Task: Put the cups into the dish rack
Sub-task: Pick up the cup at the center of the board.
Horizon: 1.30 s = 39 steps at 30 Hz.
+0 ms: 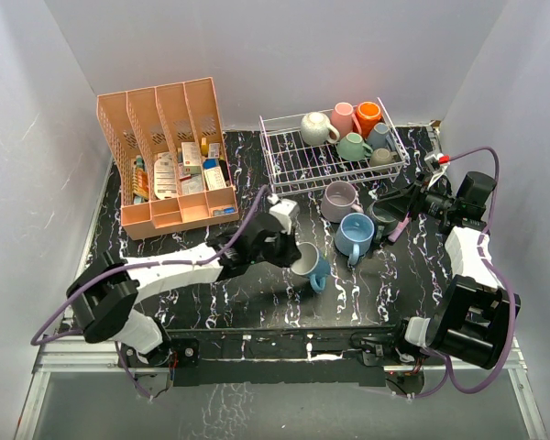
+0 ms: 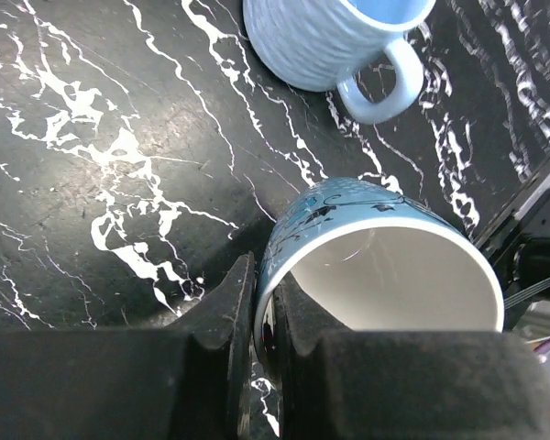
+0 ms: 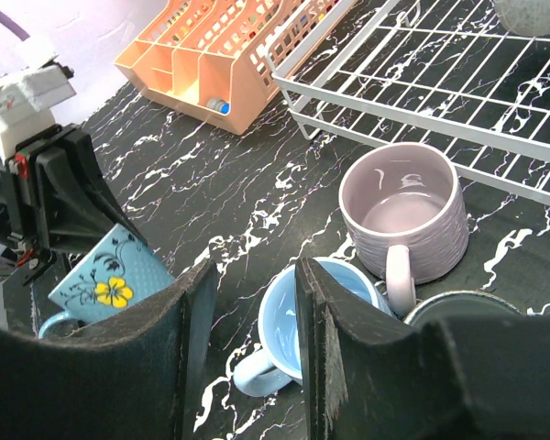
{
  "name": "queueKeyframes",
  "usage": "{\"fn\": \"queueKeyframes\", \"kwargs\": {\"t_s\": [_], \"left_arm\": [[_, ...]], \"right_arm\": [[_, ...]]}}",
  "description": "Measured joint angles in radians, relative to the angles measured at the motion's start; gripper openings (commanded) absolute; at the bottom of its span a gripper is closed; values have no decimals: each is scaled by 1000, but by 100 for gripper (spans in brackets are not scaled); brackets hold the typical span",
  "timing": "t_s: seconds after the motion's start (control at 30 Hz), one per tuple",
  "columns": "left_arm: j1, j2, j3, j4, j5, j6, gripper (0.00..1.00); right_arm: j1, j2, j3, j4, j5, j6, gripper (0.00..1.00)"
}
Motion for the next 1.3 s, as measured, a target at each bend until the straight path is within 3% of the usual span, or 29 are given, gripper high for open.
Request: {"fn": "queueKeyframes", "kwargs": {"t_s": [0.57,1.3], "left_arm": [[179,-223,-377,528,140,-302,0],[280,-224,-544,933,198,-556,0]], "right_arm": [[0,13,-18,51,-40,23,43],[0,34,-67,169,-75,131,48]]}}
